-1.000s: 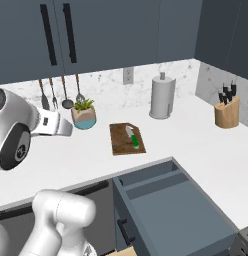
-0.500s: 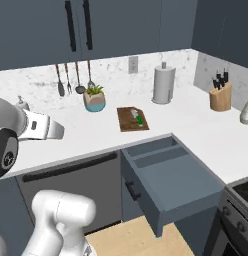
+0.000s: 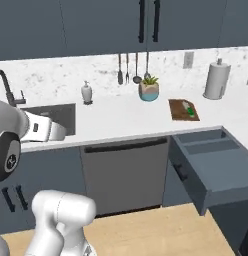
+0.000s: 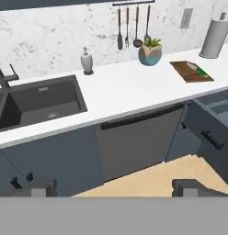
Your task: Pick up the knife from the drawer and place it on the cutting board. Then place the meat from the plate to the cutting board.
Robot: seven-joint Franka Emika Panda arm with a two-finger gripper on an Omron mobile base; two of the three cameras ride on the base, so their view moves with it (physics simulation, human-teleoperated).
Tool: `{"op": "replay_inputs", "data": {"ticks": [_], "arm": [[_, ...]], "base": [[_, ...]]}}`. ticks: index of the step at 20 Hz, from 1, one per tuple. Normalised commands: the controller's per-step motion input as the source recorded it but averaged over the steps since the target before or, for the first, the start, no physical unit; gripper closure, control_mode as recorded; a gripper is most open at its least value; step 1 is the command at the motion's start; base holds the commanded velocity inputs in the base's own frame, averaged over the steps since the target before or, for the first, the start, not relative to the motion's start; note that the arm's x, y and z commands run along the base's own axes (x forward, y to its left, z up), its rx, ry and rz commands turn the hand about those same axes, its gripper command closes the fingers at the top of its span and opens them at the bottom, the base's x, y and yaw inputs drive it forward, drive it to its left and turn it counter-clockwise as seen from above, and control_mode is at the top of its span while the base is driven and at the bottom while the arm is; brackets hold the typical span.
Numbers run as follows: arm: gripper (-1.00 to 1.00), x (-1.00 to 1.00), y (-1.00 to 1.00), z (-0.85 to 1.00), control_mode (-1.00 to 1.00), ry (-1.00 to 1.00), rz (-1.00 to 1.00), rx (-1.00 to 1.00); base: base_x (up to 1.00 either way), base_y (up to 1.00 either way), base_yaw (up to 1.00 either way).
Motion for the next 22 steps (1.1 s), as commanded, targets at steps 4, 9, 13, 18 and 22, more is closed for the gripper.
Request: {"op": "replay_inputs", "data": {"ticks": [4,9,13,18,22], "arm": [[-1.0,0.0,0.0,0.0,1.0,0.0,0.0,0.0],[-1.0,0.0,0.0,0.0,1.0,0.0,0.0,0.0],[-1.0,0.0,0.0,0.0,1.0,0.0,0.0,0.0],[-1.0,0.0,0.0,0.0,1.0,0.0,0.0,0.0],[-1.0,0.0,0.0,0.0,1.0,0.0,0.0,0.0]], "base": [[-0.22,0.88,0.55],[0.0,0.95,0.59],[0.0,0.87,0.59],[0.0,0.65,0.6],[0.05,0.43,0.41]]}}
